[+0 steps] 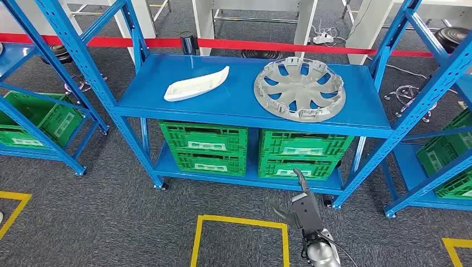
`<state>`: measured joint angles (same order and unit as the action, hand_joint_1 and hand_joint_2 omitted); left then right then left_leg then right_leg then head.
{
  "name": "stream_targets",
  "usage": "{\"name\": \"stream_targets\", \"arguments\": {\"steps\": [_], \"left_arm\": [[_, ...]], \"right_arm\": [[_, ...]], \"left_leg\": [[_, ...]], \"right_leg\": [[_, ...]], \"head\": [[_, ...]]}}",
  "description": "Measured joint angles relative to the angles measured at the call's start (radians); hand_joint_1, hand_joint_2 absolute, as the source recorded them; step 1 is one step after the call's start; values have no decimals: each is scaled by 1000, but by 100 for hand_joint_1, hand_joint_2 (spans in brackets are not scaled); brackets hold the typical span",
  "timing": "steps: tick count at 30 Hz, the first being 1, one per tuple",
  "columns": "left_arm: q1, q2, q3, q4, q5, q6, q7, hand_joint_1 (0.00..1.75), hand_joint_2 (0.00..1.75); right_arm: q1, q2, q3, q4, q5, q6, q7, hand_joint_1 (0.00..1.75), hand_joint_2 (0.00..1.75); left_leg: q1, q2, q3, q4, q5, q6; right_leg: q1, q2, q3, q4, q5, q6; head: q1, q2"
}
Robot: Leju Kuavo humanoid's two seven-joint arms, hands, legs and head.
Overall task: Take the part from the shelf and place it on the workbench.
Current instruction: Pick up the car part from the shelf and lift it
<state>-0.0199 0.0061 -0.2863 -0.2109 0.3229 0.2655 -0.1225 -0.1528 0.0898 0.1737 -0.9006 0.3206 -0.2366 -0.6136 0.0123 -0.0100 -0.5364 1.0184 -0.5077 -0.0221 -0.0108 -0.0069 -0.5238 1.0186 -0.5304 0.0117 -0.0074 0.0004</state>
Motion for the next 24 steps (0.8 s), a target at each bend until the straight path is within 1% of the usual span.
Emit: {"name": "stream_targets", "arguments": {"steps": [2,4,9,14,16,19,20,21,22,23,24], "left_arm": [[-2,1,-6,2,1,2,-1,0,0],[-6,3,-19,8,4,5,-4,0,0],[-17,6,-55,21,7,14,-9,0,0],[-20,7,-69,27,7,16,-10,0,0],[-21,9,-74,29,4,16,-11,0,0],[-22,13,-81,31,-2,16,-14,0,0],[-23,14,-84,32,-2,16,-14,0,0],[-23,14,-86,32,-2,16,-14,0,0],[-25,14,-87,32,-3,16,-14,0,0],[-26,14,-88,33,-3,15,-14,0,0],[-27,13,-89,33,-3,13,-14,0,0]], "right_arm": [[0,-5,24,-26,-7,-12,-7,0,175],[2,-18,75,-86,-17,-43,-23,0,175],[10,-55,211,-241,-30,-188,-83,0,175],[15,-71,259,-304,-31,-206,-87,0,175],[19,-76,267,-323,-31,-205,-87,0,175],[26,-80,272,-355,-35,-196,-87,0,175],[28,-81,273,-364,-37,-194,-87,0,175],[29,-83,274,-371,-39,-193,-87,0,131],[29,-85,274,-377,-41,-190,-87,0,87],[30,-86,274,-381,-43,-186,-87,0,44],[32,-88,274,-383,-45,-182,-86,0,0]], "left_leg": [[0,0,0,0,0,0],[0,0,0,0,0,0],[0,0,0,0,0,0],[0,0,0,0,0,0],[-2,0,-1,4,-2,4],[-5,0,-4,5,-1,14],[-2,0,0,-4,4,18],[1,1,5,-15,9,22],[5,2,10,-26,16,27],[8,4,14,-34,21,29],[8,5,15,-37,22,31]], "right_leg": [[0,0,0,0,0,0],[0,0,0,0,0,0],[0,0,0,0,0,0],[0,0,0,0,0,0],[-4,0,0,-2,2,3],[-8,0,-1,-7,7,10],[-7,0,0,-8,7,13],[-7,0,-2,-4,4,16],[-5,1,-12,17,-8,19],[-5,2,-33,59,-30,21],[-6,3,-66,122,-59,24]], "head": [[0,0],[0,0],[0,0],[0,0],[-1,0],[-2,0],[-2,0],[-2,0],[0,0],[2,0],[4,0]]}}
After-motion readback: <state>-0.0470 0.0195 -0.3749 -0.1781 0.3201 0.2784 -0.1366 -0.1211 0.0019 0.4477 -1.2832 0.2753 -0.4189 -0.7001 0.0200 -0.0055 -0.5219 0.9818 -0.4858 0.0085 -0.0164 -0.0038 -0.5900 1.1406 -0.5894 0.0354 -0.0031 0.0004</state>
